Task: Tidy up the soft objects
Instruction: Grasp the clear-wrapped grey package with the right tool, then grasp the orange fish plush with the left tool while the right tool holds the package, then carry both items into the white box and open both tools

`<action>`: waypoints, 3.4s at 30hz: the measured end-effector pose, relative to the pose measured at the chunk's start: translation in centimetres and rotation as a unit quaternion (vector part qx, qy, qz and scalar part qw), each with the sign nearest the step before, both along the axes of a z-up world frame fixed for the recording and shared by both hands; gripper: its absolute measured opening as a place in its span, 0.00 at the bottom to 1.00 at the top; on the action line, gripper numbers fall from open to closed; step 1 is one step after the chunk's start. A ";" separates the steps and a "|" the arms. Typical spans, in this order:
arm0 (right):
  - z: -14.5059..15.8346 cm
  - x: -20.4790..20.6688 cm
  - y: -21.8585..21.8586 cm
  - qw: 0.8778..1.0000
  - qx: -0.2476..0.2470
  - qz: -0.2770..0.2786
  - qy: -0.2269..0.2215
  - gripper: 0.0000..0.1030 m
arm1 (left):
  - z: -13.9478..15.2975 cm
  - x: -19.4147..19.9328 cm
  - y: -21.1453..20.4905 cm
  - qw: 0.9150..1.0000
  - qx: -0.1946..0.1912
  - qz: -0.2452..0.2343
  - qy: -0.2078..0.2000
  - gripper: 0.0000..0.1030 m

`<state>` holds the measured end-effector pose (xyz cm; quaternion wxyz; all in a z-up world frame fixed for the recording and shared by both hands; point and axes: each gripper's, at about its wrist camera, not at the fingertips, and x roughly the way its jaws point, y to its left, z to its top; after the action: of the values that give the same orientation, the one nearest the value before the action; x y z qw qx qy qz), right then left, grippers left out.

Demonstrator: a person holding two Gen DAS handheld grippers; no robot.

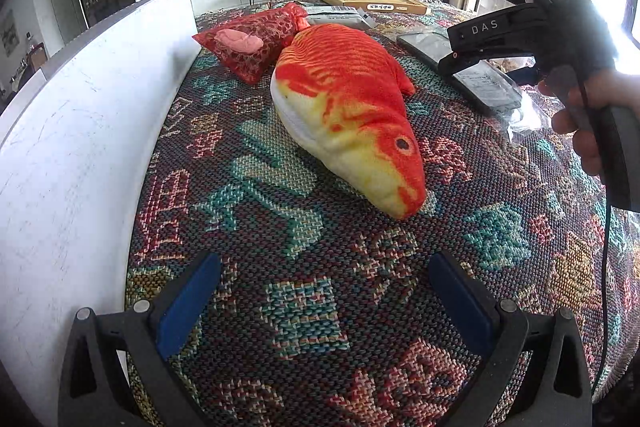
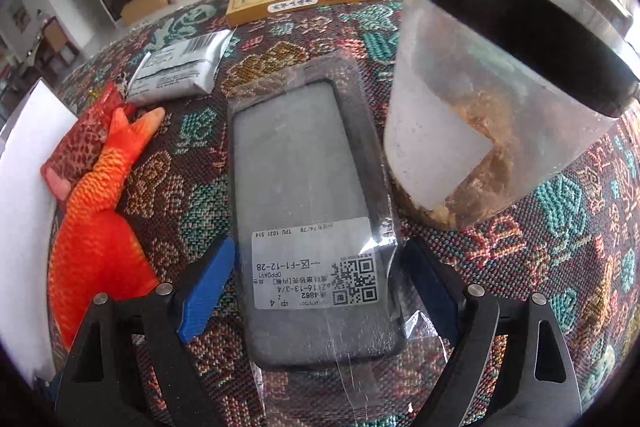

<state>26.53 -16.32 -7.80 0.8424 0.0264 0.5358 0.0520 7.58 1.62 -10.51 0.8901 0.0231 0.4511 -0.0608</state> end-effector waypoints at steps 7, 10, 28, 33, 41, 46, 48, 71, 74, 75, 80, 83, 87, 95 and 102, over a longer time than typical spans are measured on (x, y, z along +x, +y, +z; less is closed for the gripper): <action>-0.5 -1.0 2.6 0.995 -0.064 0.069 -0.019 0.89 | 0.0 0.0 0.0 1.000 0.000 0.000 0.000 1.00; -0.3 -1.5 1.3 0.997 -0.043 0.058 -0.012 0.86 | 0.0 0.0 0.0 1.000 0.000 0.000 0.000 1.00; 0.4 -18.1 -12.6 0.996 -0.039 -0.072 0.026 0.77 | 0.0 0.0 -0.1 1.000 0.000 0.001 -0.001 1.00; 0.9 -13.1 -15.9 0.994 -0.018 -0.111 -0.016 0.77 | 0.2 0.2 0.0 1.000 -0.003 -0.001 0.011 1.00; 1.5 -6.0 -17.6 0.989 0.016 -0.139 -0.042 0.76 | 5.6 5.3 1.2 0.996 -0.093 0.012 -0.003 1.00; 0.4 -2.8 -17.6 0.991 -0.019 -0.129 -0.019 0.76 | 4.1 10.6 -1.0 0.997 -0.048 -0.006 0.058 1.00; 0.4 -2.4 -17.8 0.992 -0.022 -0.126 -0.012 0.76 | 2.7 11.8 -1.9 0.997 -0.022 -0.006 0.075 1.00; 17.1 -11.0 -6.1 0.955 0.278 0.014 -0.101 0.75 | 14.3 1.9 9.8 0.972 -0.232 0.025 -0.036 0.40; 18.3 -12.3 3.8 0.943 0.307 0.098 -0.083 0.75 | 15.7 -1.4 16.4 0.978 -0.187 0.076 -0.057 0.42; 18.6 -12.8 7.2 0.937 0.317 0.126 -0.075 0.76 | 15.9 -2.6 18.6 0.979 -0.168 0.100 -0.061 0.43; 17.7 -16.1 22.5 0.915 0.328 0.232 -0.042 0.79 | 14.6 -7.0 28.2 0.968 -0.104 0.220 -0.063 0.76; 15.1 -16.8 28.0 0.913 0.309 0.267 -0.007 0.81 | 12.8 -8.7 32.2 0.954 -0.095 0.281 -0.048 0.79; 13.4 -17.3 26.9 0.908 0.326 0.263 -0.013 0.81 | 11.5 -9.7 33.5 0.944 -0.095 0.311 -0.054 0.79; 11.5 -18.6 19.0 0.955 0.155 0.225 -0.117 0.81 | 13.3 -8.2 26.6 0.961 -0.121 0.226 -0.101 0.79; 3.1 -16.7 5.1 0.993 -0.021 0.031 -0.113 0.81 | 16.0 -6.2 10.4 0.985 -0.144 0.026 -0.093 0.84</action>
<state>9.88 -11.18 -4.70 0.8959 -0.0143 0.4384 0.0696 1.38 12.02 5.51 0.9235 -0.1110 0.3533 -0.0998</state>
